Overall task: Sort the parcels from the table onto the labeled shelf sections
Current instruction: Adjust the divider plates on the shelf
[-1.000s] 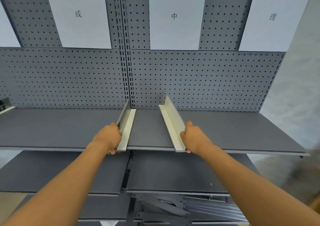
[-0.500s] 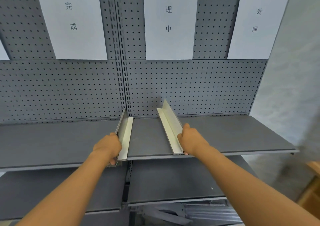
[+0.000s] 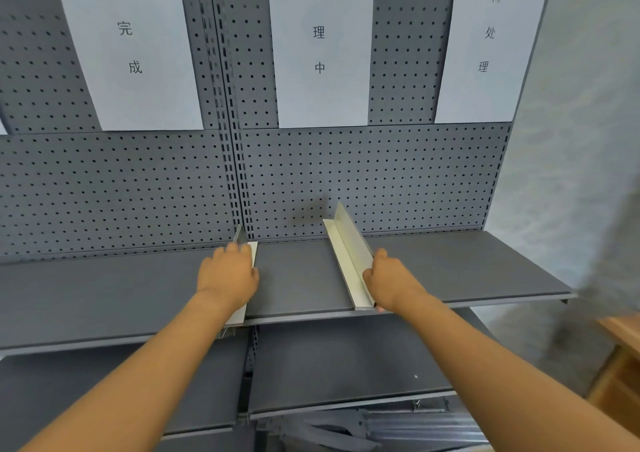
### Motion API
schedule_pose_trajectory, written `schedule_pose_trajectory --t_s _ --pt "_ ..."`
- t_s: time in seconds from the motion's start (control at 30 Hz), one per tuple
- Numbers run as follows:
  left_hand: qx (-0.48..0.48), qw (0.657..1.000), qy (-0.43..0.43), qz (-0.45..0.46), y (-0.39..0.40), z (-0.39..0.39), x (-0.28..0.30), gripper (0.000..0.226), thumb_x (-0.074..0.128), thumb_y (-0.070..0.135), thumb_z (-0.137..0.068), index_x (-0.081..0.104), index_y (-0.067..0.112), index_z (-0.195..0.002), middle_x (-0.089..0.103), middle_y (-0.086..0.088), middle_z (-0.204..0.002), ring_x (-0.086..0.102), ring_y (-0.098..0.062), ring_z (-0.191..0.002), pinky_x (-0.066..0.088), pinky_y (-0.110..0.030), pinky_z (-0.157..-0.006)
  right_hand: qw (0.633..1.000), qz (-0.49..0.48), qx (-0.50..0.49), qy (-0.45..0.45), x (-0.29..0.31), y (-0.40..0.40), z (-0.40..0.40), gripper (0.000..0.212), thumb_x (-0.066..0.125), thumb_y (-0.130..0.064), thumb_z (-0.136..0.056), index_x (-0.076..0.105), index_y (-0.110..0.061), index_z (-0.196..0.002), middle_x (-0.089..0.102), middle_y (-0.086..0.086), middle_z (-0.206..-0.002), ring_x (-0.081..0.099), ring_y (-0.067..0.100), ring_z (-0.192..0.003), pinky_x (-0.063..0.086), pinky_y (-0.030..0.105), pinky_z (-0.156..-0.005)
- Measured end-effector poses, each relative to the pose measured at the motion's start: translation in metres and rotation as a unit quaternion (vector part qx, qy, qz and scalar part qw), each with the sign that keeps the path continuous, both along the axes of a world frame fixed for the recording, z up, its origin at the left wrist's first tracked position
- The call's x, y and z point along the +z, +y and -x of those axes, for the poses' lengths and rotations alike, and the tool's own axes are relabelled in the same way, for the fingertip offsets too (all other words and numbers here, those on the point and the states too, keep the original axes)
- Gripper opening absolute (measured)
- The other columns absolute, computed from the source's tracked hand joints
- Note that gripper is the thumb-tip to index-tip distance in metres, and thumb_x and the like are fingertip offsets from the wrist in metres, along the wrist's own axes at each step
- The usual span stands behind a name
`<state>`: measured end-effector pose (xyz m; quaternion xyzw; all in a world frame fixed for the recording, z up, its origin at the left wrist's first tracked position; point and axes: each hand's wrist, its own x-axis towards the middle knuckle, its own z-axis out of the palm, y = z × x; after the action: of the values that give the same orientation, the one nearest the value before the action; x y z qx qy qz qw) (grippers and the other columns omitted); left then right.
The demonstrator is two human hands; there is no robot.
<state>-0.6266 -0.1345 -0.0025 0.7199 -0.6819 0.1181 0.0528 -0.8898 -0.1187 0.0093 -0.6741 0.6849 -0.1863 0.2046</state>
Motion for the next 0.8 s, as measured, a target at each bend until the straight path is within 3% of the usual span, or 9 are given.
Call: schedule_pose_trajectory --t_s 0.23,0.43,0.5,0.6,0.8 --pt "-0.113 0.992 0.004 -0.049 -0.004 0.072 -0.007 0.037 0.042 0.032 -0.1 0.047 0.012 -0.131 0.053 -0.008 -0.132 0.049 -0.028 -0.121 0.042 -0.038 -0.099 1.0 0.006 0.016 0.014 -0.001 -0.002 0.047 0.008 0.034 -0.011 -0.102 0.036 -0.005 -0.107 0.06 0.023 -0.115 0.053 0.033 -0.08 0.045 0.037 -0.066" --pt "-0.161 0.983 0.036 -0.085 -0.008 0.153 -0.023 0.04 0.043 0.032 -0.101 0.045 0.014 -0.137 0.051 -0.007 -0.136 0.047 -0.026 -0.124 0.04 -0.037 -0.101 0.999 -0.01 0.006 0.045 -0.012 -0.015 0.124 0.017 0.034 -0.012 -0.102 0.04 -0.002 -0.115 0.06 0.022 -0.116 0.053 0.031 -0.084 0.043 0.035 -0.068" --pt "-0.166 0.982 0.021 -0.085 -0.01 0.174 -0.028 0.041 0.043 0.032 -0.101 0.044 0.015 -0.138 0.051 -0.006 -0.137 0.047 -0.026 -0.125 0.038 -0.037 -0.102 0.998 -0.017 0.002 0.056 -0.017 -0.021 0.144 0.011 0.034 -0.01 -0.102 0.038 -0.004 -0.11 0.06 0.023 -0.117 0.057 0.034 -0.09 0.042 0.035 -0.069" --pt "-0.151 0.985 0.007 -0.084 -0.013 0.199 -0.035 0.041 0.042 0.033 -0.101 0.044 0.014 -0.137 0.052 -0.007 -0.136 0.047 -0.026 -0.125 0.038 -0.038 -0.101 0.997 -0.024 0.002 0.07 -0.024 -0.032 0.166 0.021 0.033 -0.01 -0.102 0.039 -0.001 -0.12 0.06 0.023 -0.119 0.061 0.039 -0.104 0.043 0.035 -0.071" --pt "-0.13 0.986 0.012 -0.1 -0.013 0.225 -0.046 0.039 0.042 0.033 -0.101 0.045 0.014 -0.134 0.053 -0.008 -0.132 0.048 -0.027 -0.123 0.039 -0.039 -0.1 0.997 -0.022 0.014 0.071 -0.036 -0.048 0.183 0.023 0.034 -0.01 -0.102 0.04 -0.001 -0.122 0.06 0.021 -0.118 0.06 0.036 -0.099 0.043 0.036 -0.072"
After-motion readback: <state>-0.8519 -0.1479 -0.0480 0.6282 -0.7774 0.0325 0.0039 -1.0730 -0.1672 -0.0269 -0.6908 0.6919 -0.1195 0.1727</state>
